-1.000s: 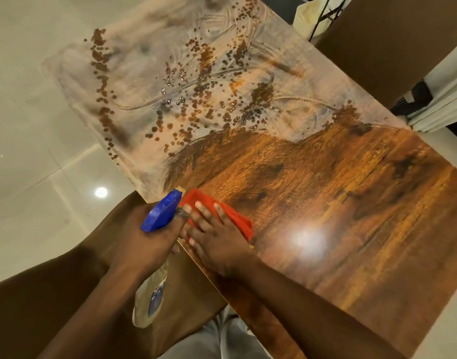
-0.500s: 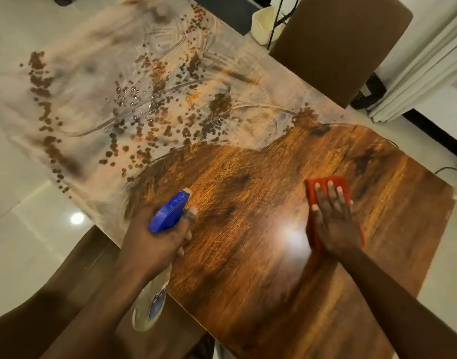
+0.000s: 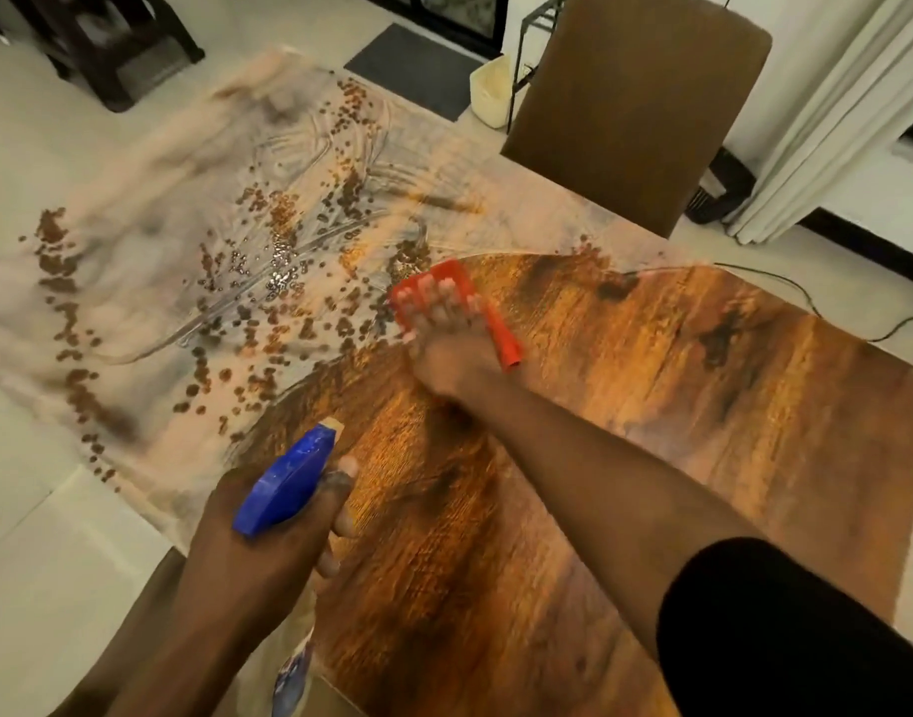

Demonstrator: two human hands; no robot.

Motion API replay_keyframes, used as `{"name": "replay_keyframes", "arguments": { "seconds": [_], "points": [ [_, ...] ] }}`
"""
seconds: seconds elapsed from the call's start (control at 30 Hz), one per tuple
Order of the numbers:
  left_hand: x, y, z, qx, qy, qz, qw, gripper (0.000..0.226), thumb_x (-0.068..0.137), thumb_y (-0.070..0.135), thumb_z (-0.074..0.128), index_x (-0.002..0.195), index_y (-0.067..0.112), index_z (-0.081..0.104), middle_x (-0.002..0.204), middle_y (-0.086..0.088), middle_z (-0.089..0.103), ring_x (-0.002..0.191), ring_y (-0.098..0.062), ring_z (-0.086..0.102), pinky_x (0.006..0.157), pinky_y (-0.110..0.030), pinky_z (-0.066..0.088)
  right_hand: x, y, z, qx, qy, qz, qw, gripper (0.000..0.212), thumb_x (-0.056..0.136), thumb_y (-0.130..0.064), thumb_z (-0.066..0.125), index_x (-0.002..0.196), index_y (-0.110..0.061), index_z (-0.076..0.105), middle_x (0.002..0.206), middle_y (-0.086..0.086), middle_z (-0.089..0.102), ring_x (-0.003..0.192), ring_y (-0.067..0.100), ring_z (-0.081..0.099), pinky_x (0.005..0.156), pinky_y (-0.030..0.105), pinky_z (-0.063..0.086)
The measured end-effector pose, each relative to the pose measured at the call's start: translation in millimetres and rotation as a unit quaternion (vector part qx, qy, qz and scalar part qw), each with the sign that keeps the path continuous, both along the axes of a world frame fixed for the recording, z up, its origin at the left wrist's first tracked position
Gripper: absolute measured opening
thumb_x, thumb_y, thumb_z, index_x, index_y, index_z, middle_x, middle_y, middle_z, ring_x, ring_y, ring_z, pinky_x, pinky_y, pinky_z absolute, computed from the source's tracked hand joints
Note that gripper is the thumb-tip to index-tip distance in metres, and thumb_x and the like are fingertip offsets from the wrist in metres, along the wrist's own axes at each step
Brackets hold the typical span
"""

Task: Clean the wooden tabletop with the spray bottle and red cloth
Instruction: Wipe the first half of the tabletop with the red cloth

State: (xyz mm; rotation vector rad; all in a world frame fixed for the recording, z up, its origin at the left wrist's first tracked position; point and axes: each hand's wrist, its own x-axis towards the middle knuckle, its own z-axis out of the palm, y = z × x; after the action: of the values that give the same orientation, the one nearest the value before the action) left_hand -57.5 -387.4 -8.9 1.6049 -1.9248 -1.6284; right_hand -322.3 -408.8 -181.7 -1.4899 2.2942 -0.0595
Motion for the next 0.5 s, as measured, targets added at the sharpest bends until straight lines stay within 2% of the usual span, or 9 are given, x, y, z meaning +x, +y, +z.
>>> {"name": "replay_keyframes", "arguments": {
  "seconds": [0.1, 0.17, 0.27, 0.37, 0.5],
  "points": [
    [-4, -1, 1, -0.013, -0.018, -0.006, 1.0, 0.041, 0.091, 0.047, 0.07, 0.063, 0.017, 0.078, 0.054, -0.015, 0.073, 0.042, -0.018, 0.064, 0.063, -0.036, 0.053, 78, 9, -2, -0.008, -0.017, 0.139, 0.99, 0.069, 0.113, -0.051, 0.019, 0.172, -0.028, -0.007, 0.178, 0.009, -0.018, 0.165, 0.031, -0.018, 0.131, 0.059, -0.013],
    [-7, -2, 0, -0.028, -0.029, -0.004, 0.999, 0.042, 0.098, 0.036, 0.071, 0.062, 0.014, 0.076, 0.055, -0.015, 0.073, 0.044, -0.019, 0.065, 0.064, -0.037, 0.052, 112, 37, -3, -0.009, -0.038, 0.203, 0.978, 0.068, 0.113, -0.051, 0.027, 0.173, -0.027, 0.005, 0.181, 0.007, -0.007, 0.166, 0.028, -0.013, 0.132, 0.058, -0.008],
    [-16, -3, -3, -0.039, -0.036, -0.019, 0.998, 0.041, 0.099, 0.035, 0.07, 0.062, 0.019, 0.075, 0.053, -0.016, 0.072, 0.05, -0.031, 0.068, 0.073, -0.043, 0.057, 125, 96, -6, -0.031, -0.07, 0.252, 0.965, 0.059, 0.114, -0.042, 0.034, 0.171, -0.025, 0.024, 0.181, 0.005, 0.011, 0.168, 0.025, -0.002, 0.134, 0.055, -0.001],
    [-28, -4, 0, -0.026, -0.017, -0.026, 0.999, 0.044, 0.092, 0.05, 0.067, 0.062, 0.02, 0.075, 0.056, -0.016, 0.072, 0.052, -0.036, 0.07, 0.085, -0.052, 0.061, 97, 146, -11, -0.044, -0.06, 0.201, 0.977, 0.059, 0.115, -0.042, 0.031, 0.171, -0.035, 0.018, 0.182, -0.001, 0.008, 0.168, 0.02, -0.003, 0.134, 0.051, -0.005],
    [-41, -7, -1, -0.021, 0.001, -0.037, 0.999, 0.041, 0.08, 0.059, 0.065, 0.069, 0.021, 0.076, 0.06, -0.014, 0.075, 0.052, -0.036, 0.071, 0.085, -0.047, 0.061, 16, 194, -11, -0.032, -0.011, 0.025, 0.999, 0.06, 0.115, -0.049, 0.016, 0.172, -0.043, -0.002, 0.181, -0.007, -0.007, 0.167, 0.016, -0.013, 0.133, 0.05, -0.008]
  ]
}}
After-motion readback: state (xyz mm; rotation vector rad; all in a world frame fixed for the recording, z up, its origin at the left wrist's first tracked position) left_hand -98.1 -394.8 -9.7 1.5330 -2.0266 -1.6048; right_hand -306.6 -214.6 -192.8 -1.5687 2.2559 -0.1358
